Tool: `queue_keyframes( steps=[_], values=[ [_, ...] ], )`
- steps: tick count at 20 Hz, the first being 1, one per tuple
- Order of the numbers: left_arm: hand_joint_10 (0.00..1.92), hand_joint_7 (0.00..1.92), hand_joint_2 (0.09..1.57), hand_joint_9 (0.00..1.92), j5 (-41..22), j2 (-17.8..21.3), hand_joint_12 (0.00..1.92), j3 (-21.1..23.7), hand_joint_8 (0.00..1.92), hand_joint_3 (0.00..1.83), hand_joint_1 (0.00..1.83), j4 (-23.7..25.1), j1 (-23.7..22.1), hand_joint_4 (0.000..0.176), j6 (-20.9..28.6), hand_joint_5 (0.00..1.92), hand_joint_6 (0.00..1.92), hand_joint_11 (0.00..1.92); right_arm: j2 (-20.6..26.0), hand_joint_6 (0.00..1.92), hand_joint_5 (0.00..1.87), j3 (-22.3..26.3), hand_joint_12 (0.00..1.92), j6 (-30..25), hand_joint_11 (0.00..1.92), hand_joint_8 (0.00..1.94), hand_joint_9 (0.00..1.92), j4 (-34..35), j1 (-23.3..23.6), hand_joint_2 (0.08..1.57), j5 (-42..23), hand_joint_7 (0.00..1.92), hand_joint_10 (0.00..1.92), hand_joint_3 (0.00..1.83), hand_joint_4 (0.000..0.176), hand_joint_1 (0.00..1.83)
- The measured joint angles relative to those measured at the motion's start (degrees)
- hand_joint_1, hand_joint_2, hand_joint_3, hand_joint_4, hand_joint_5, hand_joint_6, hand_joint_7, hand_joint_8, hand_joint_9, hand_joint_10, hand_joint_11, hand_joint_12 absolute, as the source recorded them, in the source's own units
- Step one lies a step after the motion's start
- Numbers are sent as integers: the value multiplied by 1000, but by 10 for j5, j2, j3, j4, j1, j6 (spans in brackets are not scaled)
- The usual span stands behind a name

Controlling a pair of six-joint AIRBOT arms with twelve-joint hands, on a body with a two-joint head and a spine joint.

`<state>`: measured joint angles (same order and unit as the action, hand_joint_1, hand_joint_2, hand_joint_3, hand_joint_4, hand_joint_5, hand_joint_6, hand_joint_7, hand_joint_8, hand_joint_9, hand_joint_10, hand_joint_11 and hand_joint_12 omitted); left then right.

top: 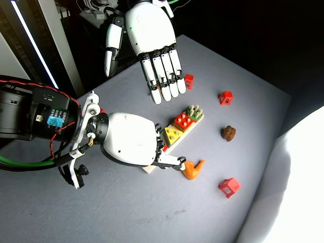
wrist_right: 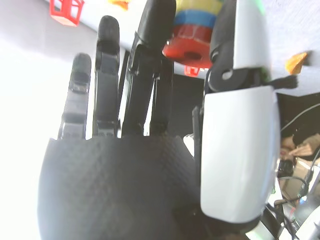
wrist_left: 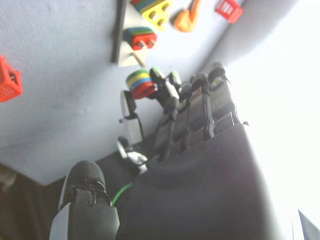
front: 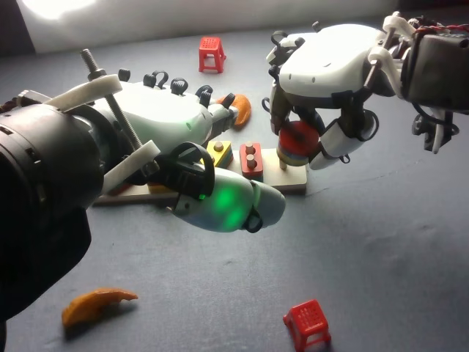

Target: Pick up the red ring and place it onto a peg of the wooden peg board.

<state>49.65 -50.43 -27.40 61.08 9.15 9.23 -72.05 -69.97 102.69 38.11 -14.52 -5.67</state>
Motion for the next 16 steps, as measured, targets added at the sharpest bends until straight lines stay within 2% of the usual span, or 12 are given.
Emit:
queue_keyframes(
  steps=[1, 2, 5, 6, 7, 8, 9, 11, 12, 13, 14, 16],
  values=[
    [0, 11, 1109, 0, 0, 0, 0, -1, 4, 4, 0, -1, 0, 0, 0, 43, 13, 0, -3, 708, 1206, -2, 372, 0, 0, 460, 686, 0, 0, 1017, 0, 1242, 3, 0, 0, 1264],
    [0, 11, 1108, 0, 0, 0, 0, -2, 4, 3, 0, -1, 0, 0, -2, 47, 14, 0, -6, 711, 1209, -3, 240, 0, 0, 479, 650, 0, 0, 1020, -2, 1224, 12, 1, 0, 1265],
    [0, 0, 1089, 0, 0, 0, 0, -2, 0, 0, 0, -1, 0, 0, -2, 10, 0, 0, -21, 760, 1201, -14, 138, 9, 0, 516, 634, 0, -1, 1029, -7, 1183, 5, 0, 0, 1271],
    [0, 0, 1088, 0, 0, 0, 0, -2, 0, 0, 0, -1, 0, 0, -2, 8, 0, 0, -28, 765, 1190, -18, 185, 9, 0, 511, 652, 0, -1, 1029, -9, 1195, 9, 0, 0, 1267],
    [0, 0, 1089, 0, 0, 0, 0, -2, 0, 0, 0, -1, 0, 0, -2, 18, 4, 0, -32, 754, 1160, -22, 244, 11, 0, 496, 670, 0, -3, 1025, -12, 1244, 13, 0, 14, 1259],
    [0, 0, 1096, 0, 0, 0, 0, -2, 0, 0, 0, -1, 0, 0, -3, 22, 6, 0, -34, 760, 1179, -24, 143, 12, 0, 486, 641, 1, -5, 1026, -14, 1223, 5, 0, 0, 1263],
    [0, 0, 1096, 0, 0, 0, 0, -2, 0, 0, 0, -1, 0, 0, -3, 24, 6, 0, -35, 777, 1190, -27, 164, 16, 0, 534, 633, 1, -5, 1033, -15, 1170, 2, 2, 0, 1270],
    [0, 0, 1090, 0, 0, 0, 0, -2, 0, 0, 0, -1, 0, 0, -4, 15, 1, 0, -38, 771, 1173, -33, 502, 17, 0, 479, 686, 1, -7, 1026, -23, 1231, 14, 0, 0, 1263],
    [0, 0, 1089, 0, 0, 0, 0, -2, 0, 0, 0, -1, 0, 0, -4, 2, 0, 0, -39, 771, 1166, -36, 557, 17, 0, 441, 693, 2, -7, 1023, -25, 1258, 12, 0, 9, 1260],
    [0, 0, 1095, 0, 0, 0, 0, -2, 0, 0, 0, -1, 0, 0, -4, 4, 1, 0, -39, 780, 1170, -36, 537, 18, 0, 432, 686, 1, -7, 1024, -26, 1252, 6, 0, 0, 1261],
    [0, 0, 1097, 0, 0, 0, 0, -2, 0, 0, 0, -1, 0, 0, -4, 17, 7, 0, -39, 760, 1165, -36, 580, 18, 0, 416, 700, 2, -7, 1020, -26, 1279, 9, 0, 19, 1260],
    [0, 0, 1086, 0, 0, 0, 0, -2, 0, 0, 0, -1, 0, 0, -5, 21, 8, 0, -39, 675, 1196, -36, 612, 21, 0, 377, 707, 1, -7, 1008, -26, 1313, 3, 0, 35, 1263]
  ],
)
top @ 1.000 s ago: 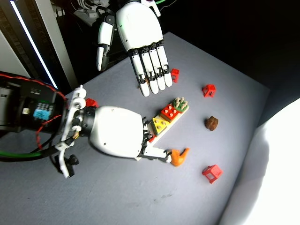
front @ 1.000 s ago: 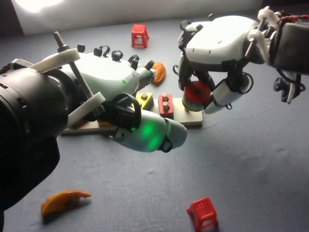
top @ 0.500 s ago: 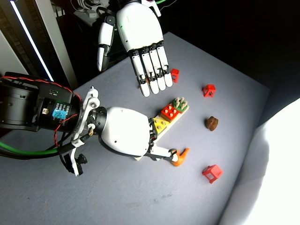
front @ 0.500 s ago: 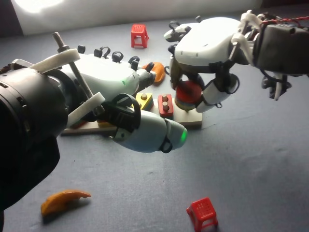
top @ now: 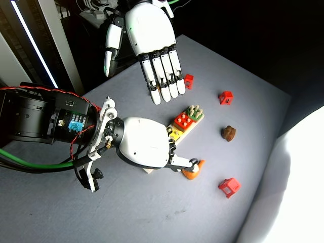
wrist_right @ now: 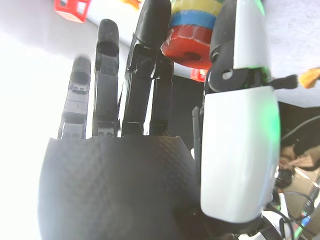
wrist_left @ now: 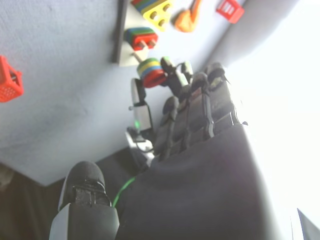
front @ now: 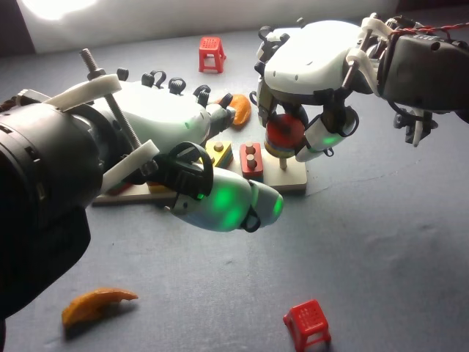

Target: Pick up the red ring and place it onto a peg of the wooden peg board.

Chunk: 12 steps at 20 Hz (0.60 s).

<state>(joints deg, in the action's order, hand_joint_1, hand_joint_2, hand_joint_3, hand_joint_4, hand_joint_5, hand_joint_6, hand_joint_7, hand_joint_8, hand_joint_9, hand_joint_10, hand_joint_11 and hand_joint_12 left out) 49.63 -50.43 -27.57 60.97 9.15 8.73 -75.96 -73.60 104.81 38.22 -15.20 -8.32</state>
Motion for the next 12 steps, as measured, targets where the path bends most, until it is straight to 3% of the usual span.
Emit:
queue_keyframes(
  steps=[1, 4, 6, 8, 12],
  values=[
    [0, 2, 1090, 0, 0, 0, 0, 0, 1, 0, 0, 0, 0, 0, 0, 31, 11, 0, 0, 710, 1199, 0, 536, 0, 0, 354, 689, 0, 0, 1010, 0, 1302, 0, 0, 8, 1266],
    [0, 0, 1097, 0, 0, 0, 0, 0, 0, 1, 0, 0, 0, 0, -1, 23, 5, 0, 7, 738, 1157, 14, 357, 1, 0, 411, 671, 0, 0, 1018, 1, 1296, 1, 1, 31, 1260],
    [0, 0, 1096, 0, 0, 0, 0, 0, 0, 0, 0, 0, 0, 0, -1, 19, 3, 0, 10, 701, 1223, 20, 273, 2, 0, 398, 662, -1, 0, 1013, 6, 1257, 0, 0, 0, 1272],
    [0, 0, 1098, 0, 0, 0, 0, 0, 0, 1, 0, 0, 0, 0, -1, 25, 5, 0, 11, 719, 1177, 22, 350, 2, 0, 422, 678, -1, -1, 1016, 7, 1284, 5, 1, 28, 1261],
    [0, 0, 1102, 0, 0, 0, 0, 0, 0, 3, 0, 0, 0, 0, -1, 18, 6, 0, 12, 722, 1147, 22, 452, 5, 0, 404, 698, -1, -1, 1014, 7, 1324, 6, 0, 21, 1263]
  ],
)
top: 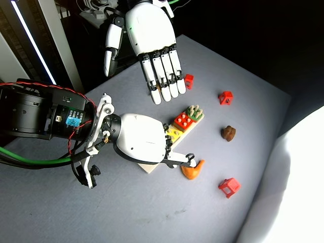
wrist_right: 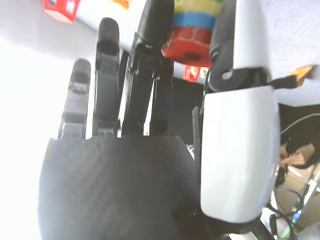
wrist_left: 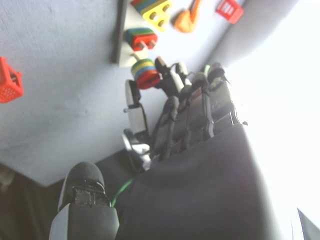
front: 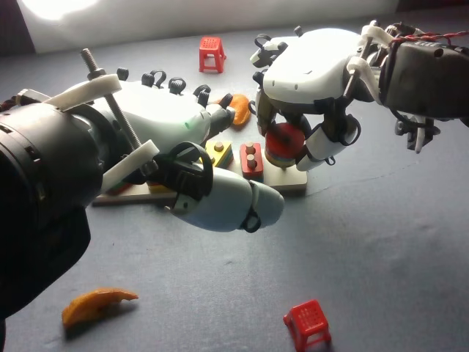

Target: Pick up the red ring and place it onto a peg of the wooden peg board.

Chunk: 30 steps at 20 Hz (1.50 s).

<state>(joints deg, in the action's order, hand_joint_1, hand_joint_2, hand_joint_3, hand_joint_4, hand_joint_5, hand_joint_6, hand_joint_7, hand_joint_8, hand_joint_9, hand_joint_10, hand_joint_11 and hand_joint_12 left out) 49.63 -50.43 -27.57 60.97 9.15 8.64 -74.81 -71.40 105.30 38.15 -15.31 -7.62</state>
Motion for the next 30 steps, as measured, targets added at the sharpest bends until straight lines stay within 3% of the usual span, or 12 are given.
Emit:
queue_keyframes(
  steps=[10, 16, 17, 18, 19, 21, 23, 24, 25, 27, 28, 30],
  values=[
    [0, 1, 1098, 0, 0, 0, 0, -2, 0, 2, 0, -1, 0, 0, 0, 19, 3, 0, 2, 693, 1170, 0, 435, 14, 0, 453, 689, 0, -3, 1015, -7, 1291, 8, 0, 38, 1259],
    [0, 0, 1105, 0, 0, 0, 0, -2, 0, 4, 0, -1, 0, 0, 0, 9, 0, 0, -5, 679, 1196, -5, 388, 20, 0, 431, 690, 0, -3, 1012, -8, 1284, 2, 0, 33, 1262],
    [0, 0, 1112, 0, 0, 0, 0, -2, 0, 7, 0, -1, 0, 0, 0, 8, 0, 0, -6, 677, 1216, -7, 335, 24, 0, 439, 671, 0, -3, 1013, -7, 1260, 3, 0, 9, 1264],
    [0, 0, 1111, 0, 0, 0, 0, -2, 0, 6, 0, -1, 0, 0, -1, 21, 5, 0, -9, 688, 1185, -10, 397, 25, 0, 434, 682, 0, -4, 1013, -6, 1289, 7, 0, 32, 1262],
    [0, 0, 1102, 0, 0, 0, 0, -2, 0, 1, 0, -2, 0, 0, -3, 7, 0, 0, -12, 701, 1169, -16, 465, 25, 0, 431, 686, 2, -4, 1014, -6, 1299, 7, 0, 35, 1260],
    [0, 0, 1086, 0, 0, 0, 0, -2, 0, 0, 0, -2, 0, 0, -3, 18, 6, 0, -13, 634, 1179, -17, 456, 25, 0, 404, 701, 2, -5, 1005, -5, 1344, 7, 0, 13, 1268],
    [0, 0, 1095, 0, 0, 0, 0, -2, 0, 0, 0, -2, 0, 0, -3, 19, 5, 0, -14, 635, 1178, -17, 408, 26, 0, 423, 698, 2, -5, 1007, -4, 1330, 2, 1, 21, 1265],
    [0, 0, 1102, 0, 0, 0, 0, -2, 0, 2, 0, -2, 0, 0, -3, 7, 0, 0, -15, 607, 1165, -18, 463, 27, 0, 484, 692, 2, -5, 1009, -5, 1327, 0, 1, 0, 1271],
    [0, 0, 1108, 0, 0, 0, 0, -2, 0, 5, 0, -2, 0, 0, -3, 12, 3, 0, -18, 810, 1022, -21, 688, 28, 0, 615, 662, 2, -5, 1047, -4, 1256, 1, 3, 0, 1258],
    [0, 0, 1110, 0, 0, 0, 0, -2, 0, 5, 0, -2, 0, 0, -3, 17, 5, 0, -23, 206, 915, -26, 509, 30, 0, 158, 616, 2, -7, 931, -3, 1074, 1, 0, 0, 921],
    [0, 0, 1111, 0, 0, 0, 0, -2, 0, 5, 0, -2, 0, 0, -3, 24, 7, 0, -26, 94, 912, -30, 238, 33, 0, 63, 594, 0, -7, 896, -2, 1024, 0, 0, 0, 868],
    [0, 1, 1106, 0, 0, 0, 0, -2, 0, 2, 0, -2, 0, 0, -3, 30, 9, 0, -32, 15, 834, -39, 14, 39, 0, 3, 524, 0, -9, 837, -3, 892, 0, 0, 0, 826]
  ],
)
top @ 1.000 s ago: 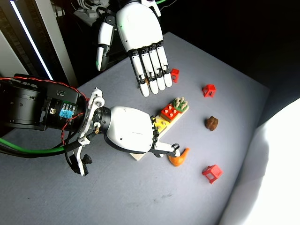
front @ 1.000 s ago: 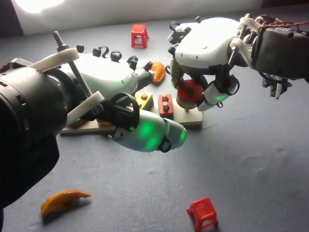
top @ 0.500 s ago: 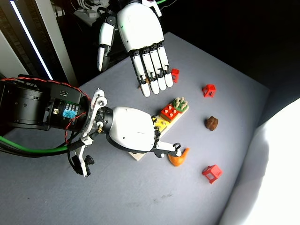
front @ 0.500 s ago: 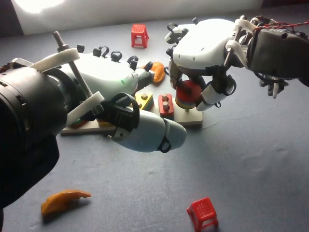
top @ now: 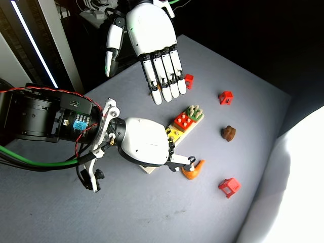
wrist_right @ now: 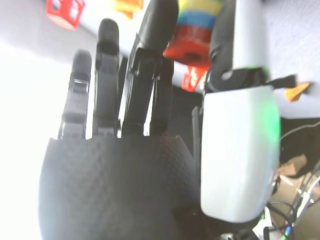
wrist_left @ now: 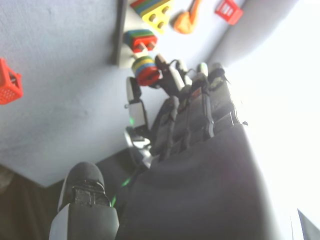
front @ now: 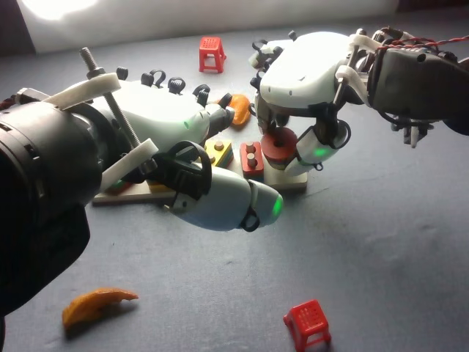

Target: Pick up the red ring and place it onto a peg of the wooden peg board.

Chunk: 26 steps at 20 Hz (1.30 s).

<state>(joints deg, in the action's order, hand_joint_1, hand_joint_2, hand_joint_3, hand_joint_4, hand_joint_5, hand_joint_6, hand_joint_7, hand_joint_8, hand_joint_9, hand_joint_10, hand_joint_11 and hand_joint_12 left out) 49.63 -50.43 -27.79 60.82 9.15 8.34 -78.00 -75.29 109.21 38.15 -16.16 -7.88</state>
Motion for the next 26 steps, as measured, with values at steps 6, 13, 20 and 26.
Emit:
queue_keyframes(
  steps=[6, 13, 20, 26],
  values=[
    [0, 9, 1101, 0, 0, 0, 0, 0, 1, 0, 0, 0, 0, 0, 0, 40, 5, 0, -2, 0, 680, -5, 0, 3, 0, 0, 431, 0, -1, 861, -3, 708, 0, 0, 0, 705],
    [0, 8, 1098, 0, 0, 0, 0, 0, 3, 0, 0, -2, -3, 0, 0, 43, 8, 0, 30, 16, 697, 23, 2, 2, 6, 13, 438, 0, -5, 861, -5, 719, 16, 0, 2, 728],
    [0, 0, 1095, 0, -5, 0, 0, 0, 0, 0, 0, -2, -5, 0, -4, 26, 8, 0, 153, 15, 714, 147, 0, 10, 1, 14, 451, 2, -14, 874, -43, 747, 15, 2, 3, 750],
    [4, 33, 1101, 10, -5, 0, 0, 0, 9, 0, 0, -3, -10, 0, -7, 58, 12, 0, 275, 2, 696, 269, 12, 13, 24, 3, 440, 3, -18, 887, -77, 747, 3, 5, 0, 777]
  ],
)
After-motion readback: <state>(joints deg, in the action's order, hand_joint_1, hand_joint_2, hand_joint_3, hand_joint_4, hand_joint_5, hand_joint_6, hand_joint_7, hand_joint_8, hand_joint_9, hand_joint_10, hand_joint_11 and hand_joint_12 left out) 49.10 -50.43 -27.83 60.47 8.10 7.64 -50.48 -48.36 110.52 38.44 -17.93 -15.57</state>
